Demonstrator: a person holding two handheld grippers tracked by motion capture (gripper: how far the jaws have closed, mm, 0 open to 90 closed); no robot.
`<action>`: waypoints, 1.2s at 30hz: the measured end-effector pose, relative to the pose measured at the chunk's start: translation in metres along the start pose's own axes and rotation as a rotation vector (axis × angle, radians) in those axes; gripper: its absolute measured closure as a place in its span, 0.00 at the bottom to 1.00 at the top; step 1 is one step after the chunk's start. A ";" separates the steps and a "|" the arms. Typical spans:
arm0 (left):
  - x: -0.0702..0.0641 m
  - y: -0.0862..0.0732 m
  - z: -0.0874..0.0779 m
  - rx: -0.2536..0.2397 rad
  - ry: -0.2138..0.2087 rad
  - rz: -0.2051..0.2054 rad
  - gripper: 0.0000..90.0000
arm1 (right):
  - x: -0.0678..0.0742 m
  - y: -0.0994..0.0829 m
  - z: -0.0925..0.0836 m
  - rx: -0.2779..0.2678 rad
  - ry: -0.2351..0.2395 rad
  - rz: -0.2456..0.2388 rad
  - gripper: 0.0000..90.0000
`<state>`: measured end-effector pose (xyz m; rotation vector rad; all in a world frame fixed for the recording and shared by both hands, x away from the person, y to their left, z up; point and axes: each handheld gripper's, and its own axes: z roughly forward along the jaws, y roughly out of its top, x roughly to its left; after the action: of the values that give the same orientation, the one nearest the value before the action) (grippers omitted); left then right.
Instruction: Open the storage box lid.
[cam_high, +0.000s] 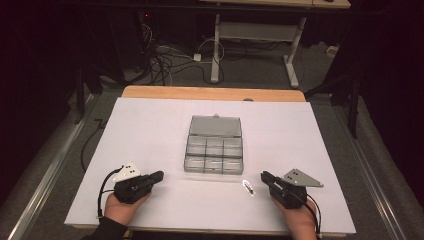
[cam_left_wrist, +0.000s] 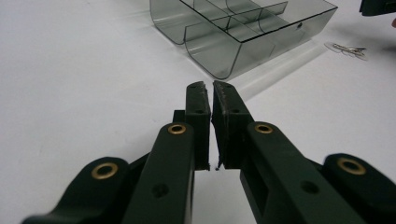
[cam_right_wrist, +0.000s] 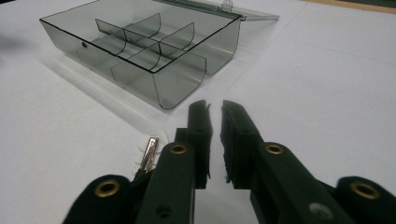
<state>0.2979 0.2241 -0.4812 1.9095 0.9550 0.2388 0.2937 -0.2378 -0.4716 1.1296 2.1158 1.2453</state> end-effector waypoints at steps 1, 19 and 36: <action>0.000 0.000 0.000 -0.001 -0.009 -0.002 0.89 | 0.000 0.000 0.000 -0.001 -0.001 -0.001 0.89; 0.001 0.003 0.004 -0.006 0.024 0.031 0.32 | -0.003 -0.003 0.000 0.024 0.054 0.005 0.34; -0.001 0.005 0.008 0.012 0.031 0.032 0.02 | 0.000 -0.002 0.004 0.014 0.043 0.013 0.00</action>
<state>0.3038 0.2170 -0.4814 1.9384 0.9490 0.2820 0.2959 -0.2361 -0.4752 1.1336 2.1550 1.2729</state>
